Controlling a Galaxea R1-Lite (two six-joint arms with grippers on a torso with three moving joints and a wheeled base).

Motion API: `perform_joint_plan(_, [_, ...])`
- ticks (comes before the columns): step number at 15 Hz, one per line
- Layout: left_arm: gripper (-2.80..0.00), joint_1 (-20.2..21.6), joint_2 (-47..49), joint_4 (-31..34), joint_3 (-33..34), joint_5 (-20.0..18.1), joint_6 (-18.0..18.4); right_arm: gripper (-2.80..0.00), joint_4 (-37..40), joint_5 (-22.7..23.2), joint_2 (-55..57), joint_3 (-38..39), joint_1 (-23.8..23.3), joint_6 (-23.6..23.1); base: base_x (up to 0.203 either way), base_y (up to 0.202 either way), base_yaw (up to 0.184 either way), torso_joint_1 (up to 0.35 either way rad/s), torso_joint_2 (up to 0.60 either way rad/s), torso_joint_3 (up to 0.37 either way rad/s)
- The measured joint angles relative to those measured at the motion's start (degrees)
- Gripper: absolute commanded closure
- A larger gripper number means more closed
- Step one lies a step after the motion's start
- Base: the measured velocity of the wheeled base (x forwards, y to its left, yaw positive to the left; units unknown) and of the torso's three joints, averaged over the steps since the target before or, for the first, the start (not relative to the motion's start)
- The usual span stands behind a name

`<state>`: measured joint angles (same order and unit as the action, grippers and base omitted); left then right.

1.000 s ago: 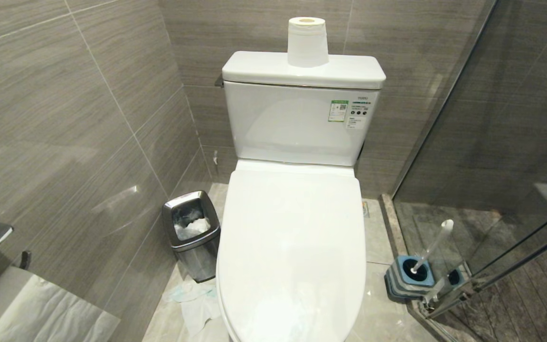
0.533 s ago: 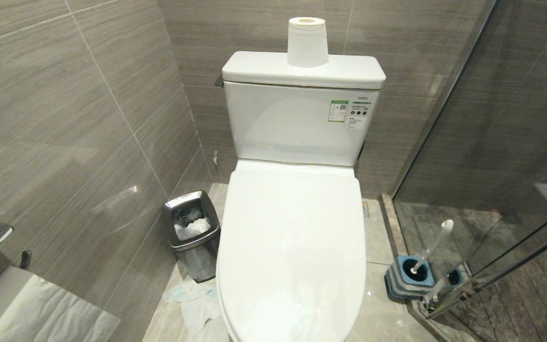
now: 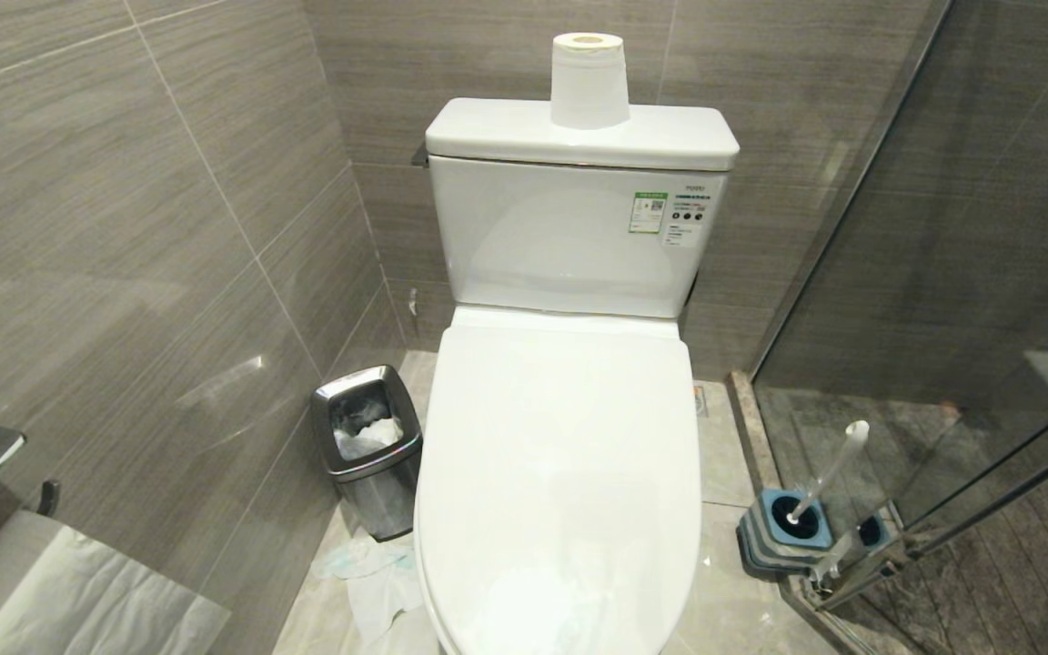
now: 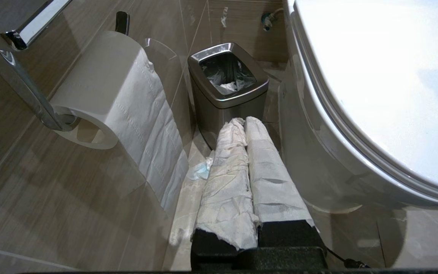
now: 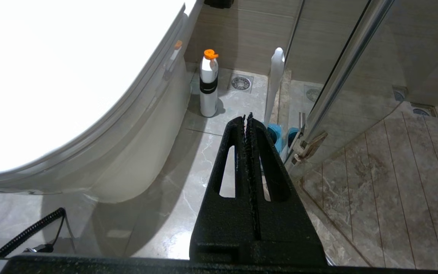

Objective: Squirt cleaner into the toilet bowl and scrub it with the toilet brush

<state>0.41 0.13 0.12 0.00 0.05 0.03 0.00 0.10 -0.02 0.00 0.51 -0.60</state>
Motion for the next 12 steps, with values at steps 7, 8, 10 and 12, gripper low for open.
perform_joint_plan(7, [0.00,0.00,-0.04,0.02,0.00,0.02,0.04,0.00,0.00,0.00,0.02,0.00,0.00,0.09,0.000,0.000,0.000,0.000,0.00,0.000])
perform_joint_plan(8, [0.00,0.00,-0.04,-0.01,0.00,0.02,0.02,0.00,0.00,-0.02,0.02,0.00,0.01,0.01,0.000,0.000,0.000,0.000,0.00,0.000])
perform_joint_plan(10, [0.00,0.00,-0.04,0.02,0.00,0.04,0.03,0.00,0.02,-0.02,0.00,0.00,0.00,0.00,0.000,0.000,0.000,0.000,0.00,0.000])
perform_joint_plan(12, [0.00,0.00,-0.04,0.01,0.00,0.02,0.03,0.00,0.00,0.01,0.00,0.00,0.00,0.00,0.000,0.000,0.000,0.000,0.00,0.000])
